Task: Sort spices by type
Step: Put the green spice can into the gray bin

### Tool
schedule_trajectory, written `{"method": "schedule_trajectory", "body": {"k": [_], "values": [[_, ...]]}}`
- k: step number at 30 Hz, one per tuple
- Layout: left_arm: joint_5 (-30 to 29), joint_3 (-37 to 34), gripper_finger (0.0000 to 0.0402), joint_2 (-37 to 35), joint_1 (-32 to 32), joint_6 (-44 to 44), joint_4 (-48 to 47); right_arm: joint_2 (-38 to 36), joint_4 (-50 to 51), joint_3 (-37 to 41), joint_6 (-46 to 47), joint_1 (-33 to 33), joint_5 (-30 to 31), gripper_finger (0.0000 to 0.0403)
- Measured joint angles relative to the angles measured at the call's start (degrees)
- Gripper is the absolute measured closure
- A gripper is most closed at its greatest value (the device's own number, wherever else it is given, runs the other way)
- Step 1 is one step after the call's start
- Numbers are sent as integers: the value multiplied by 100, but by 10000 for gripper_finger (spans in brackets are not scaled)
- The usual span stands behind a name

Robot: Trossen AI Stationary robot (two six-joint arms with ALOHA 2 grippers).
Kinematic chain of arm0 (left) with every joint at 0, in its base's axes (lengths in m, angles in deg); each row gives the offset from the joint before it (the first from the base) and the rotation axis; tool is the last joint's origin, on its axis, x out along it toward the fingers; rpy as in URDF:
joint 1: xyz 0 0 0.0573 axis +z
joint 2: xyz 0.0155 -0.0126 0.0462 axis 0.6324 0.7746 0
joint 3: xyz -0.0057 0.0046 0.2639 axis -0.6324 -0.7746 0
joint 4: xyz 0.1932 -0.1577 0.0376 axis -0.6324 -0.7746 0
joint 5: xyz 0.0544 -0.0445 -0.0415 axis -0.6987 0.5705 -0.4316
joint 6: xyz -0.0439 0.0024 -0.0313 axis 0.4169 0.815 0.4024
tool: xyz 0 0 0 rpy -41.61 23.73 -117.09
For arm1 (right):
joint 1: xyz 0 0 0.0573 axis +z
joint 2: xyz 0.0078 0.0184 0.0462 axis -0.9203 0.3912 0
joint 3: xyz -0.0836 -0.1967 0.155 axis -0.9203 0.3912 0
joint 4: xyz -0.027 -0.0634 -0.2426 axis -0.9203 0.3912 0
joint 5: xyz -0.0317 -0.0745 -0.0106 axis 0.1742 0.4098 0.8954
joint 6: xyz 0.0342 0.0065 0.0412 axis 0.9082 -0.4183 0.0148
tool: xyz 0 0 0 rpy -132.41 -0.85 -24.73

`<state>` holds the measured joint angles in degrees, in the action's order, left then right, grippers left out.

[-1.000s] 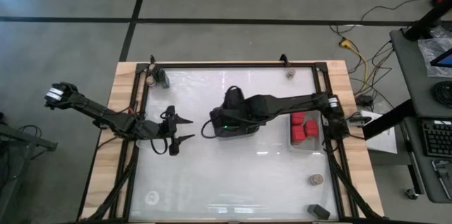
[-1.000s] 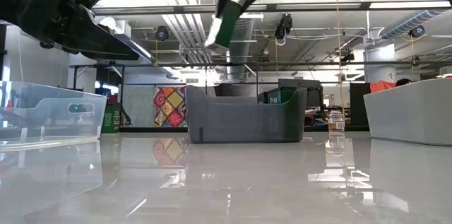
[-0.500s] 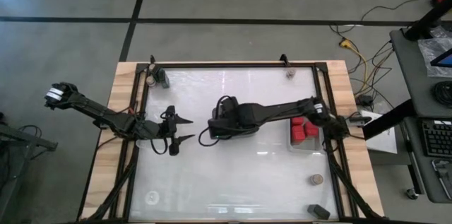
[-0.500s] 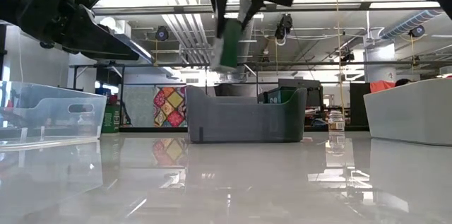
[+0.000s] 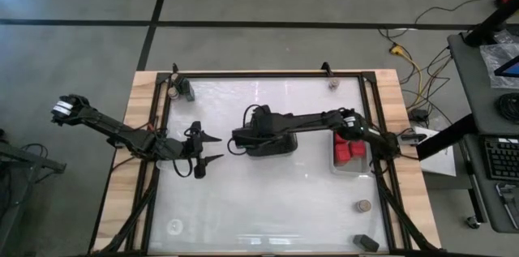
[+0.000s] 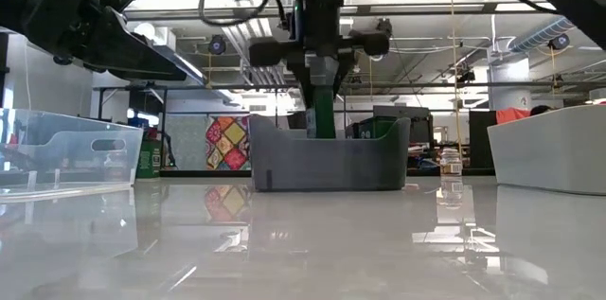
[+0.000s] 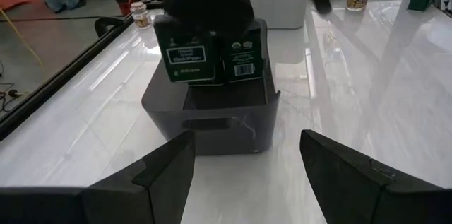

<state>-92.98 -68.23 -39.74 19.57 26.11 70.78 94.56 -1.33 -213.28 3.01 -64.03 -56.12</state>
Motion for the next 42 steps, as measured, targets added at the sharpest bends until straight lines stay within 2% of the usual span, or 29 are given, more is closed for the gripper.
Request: {"method": "schedule_trajectory", "body": {"k": [11,21,42], "values": [[2,-2,162,0,0,0,-2,202,445,56,525,-23,-38,273],[4,-2,162,0,-1,-1,-2,207,438,357,828,-79,-36,266],[9,-2,162,0,0,0,-2,207,402,404,899,-155,-27,237]]}}
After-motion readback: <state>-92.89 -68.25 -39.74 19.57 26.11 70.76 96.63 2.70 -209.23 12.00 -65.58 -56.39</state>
